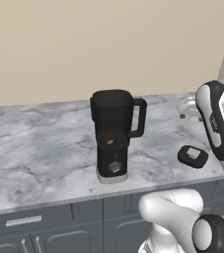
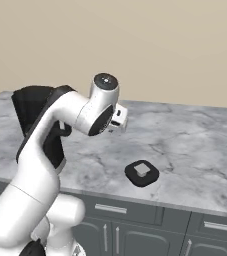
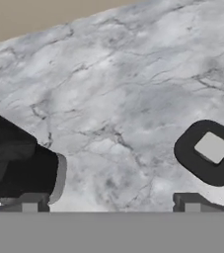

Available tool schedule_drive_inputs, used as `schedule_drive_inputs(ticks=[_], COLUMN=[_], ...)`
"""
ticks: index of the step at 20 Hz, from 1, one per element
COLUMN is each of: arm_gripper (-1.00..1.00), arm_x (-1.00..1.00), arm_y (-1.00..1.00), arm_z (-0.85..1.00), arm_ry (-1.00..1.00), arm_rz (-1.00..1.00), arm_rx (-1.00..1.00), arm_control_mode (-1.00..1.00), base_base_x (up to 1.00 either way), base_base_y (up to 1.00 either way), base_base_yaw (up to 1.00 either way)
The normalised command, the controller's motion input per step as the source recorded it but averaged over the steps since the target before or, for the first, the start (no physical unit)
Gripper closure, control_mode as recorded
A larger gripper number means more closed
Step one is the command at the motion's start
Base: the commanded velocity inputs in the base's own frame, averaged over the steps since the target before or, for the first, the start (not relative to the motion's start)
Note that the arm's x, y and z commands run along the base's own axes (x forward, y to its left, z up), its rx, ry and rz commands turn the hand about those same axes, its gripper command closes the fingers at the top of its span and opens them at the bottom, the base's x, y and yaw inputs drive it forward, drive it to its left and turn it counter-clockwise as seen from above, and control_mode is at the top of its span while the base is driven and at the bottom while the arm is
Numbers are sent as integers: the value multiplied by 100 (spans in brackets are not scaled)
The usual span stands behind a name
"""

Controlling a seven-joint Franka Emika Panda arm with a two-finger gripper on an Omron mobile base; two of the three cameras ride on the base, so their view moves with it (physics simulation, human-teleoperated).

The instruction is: Open the blender lid, put the tangerine in the blender, close the lid, and start the blender.

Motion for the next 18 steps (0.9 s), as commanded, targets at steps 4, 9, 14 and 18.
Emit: schedule_drive_inputs(ticks=[4,9,14,18], arm_gripper=[-100,-100,-100,-100], arm_x=[4,3,14,31], arm_y=[-97,-75,-18,0], arm_z=[-87,-88,-76,-45], arm_ry=[24,20,24,24], arm_rz=[-18,-15,-18,-19], arm_rx=[1,0,0,0], arm_control_mode=[-100,-100,-100,-100], base_base_x=[0,0,0,0], base_base_y=[0,0,0,0], base_base_yaw=[0,0,0,0])
